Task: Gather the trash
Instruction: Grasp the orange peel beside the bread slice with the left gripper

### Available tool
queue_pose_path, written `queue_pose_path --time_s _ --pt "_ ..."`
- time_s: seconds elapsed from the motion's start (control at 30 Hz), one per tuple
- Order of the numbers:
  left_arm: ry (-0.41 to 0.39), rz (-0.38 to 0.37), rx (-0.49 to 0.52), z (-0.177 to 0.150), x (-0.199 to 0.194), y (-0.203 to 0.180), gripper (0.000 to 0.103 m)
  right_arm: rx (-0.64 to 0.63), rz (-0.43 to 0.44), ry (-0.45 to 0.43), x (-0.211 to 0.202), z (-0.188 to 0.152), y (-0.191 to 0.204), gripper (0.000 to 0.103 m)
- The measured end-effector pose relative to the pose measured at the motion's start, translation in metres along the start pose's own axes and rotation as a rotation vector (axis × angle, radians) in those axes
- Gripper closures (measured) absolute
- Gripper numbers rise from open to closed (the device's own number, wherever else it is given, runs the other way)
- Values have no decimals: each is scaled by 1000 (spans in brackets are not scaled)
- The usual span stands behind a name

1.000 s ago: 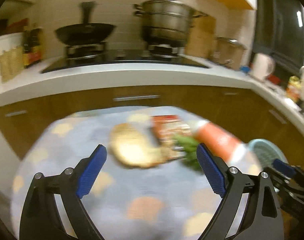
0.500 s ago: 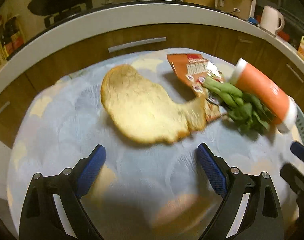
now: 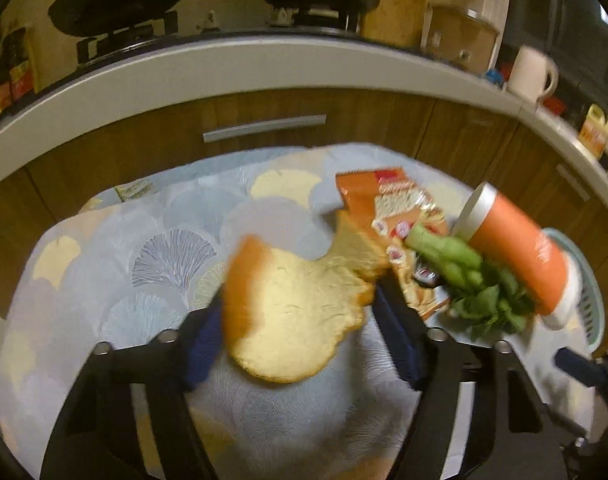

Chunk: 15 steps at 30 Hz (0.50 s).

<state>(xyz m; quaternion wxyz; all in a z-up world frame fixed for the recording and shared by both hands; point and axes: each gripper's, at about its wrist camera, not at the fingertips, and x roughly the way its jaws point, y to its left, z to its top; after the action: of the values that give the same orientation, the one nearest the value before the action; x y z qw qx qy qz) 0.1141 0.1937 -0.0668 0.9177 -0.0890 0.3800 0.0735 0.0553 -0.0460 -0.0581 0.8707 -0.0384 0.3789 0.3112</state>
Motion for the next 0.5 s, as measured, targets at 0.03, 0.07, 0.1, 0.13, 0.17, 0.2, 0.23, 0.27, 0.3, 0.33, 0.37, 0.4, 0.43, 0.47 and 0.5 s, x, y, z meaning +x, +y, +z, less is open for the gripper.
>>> queue_pose_path --time_s 0.03,0.07,0.1,0.13,0.17,0.2,0.23,0.27,0.3,0.33,0.37,0.4,0.43,0.47,0.5 --pt "-10 -14 -12 -1 -2 2 47 -4 -4 1 0 0 1 47" --pt "-25 -31 -28 -1 -6 5 53 -9 -9 0 0 -1 2 47" --pt "-37 -41 -38 -4 -10 7 56 -14 -14 -1 0 -1 4 47" --pt "-49 -53 -46 -5 -13 9 63 -21 -18 -5 0 -1 5 47" --pt "-55 -64 -53 -6 -15 9 66 -25 -24 -9 -1 -1 6 47" --pt "-61 -77 -63 -6 -17 11 67 -26 -29 -11 -1 -1 7 47" --pt "-65 -88 -70 -6 -17 13 69 -29 -33 -12 -1 -2 8 47" --pt "-68 -102 -75 -7 -18 13 71 -31 -35 -13 -1 -2 8 47" --pt "-72 -117 -79 -6 -20 14 72 -31 -38 -14 -1 -2 8 47" --pt "-80 -126 -77 -6 -21 13 73 -30 -42 -17 -1 -2 8 47" --pt "-85 -132 -74 -4 -18 13 74 -28 -45 -20 -2 -2 8 47" --pt "-98 -141 -69 -5 -21 12 74 -27 -47 -24 -3 -3 8 47" --pt "-111 -144 -66 -6 -23 10 74 -25 -51 -33 -5 -3 7 47" --pt "-117 -144 -66 -5 -24 10 74 -23 -44 -51 -9 -3 7 47" --pt "-125 -145 -74 -5 -24 11 74 -22 -39 -64 -12 -4 6 47"
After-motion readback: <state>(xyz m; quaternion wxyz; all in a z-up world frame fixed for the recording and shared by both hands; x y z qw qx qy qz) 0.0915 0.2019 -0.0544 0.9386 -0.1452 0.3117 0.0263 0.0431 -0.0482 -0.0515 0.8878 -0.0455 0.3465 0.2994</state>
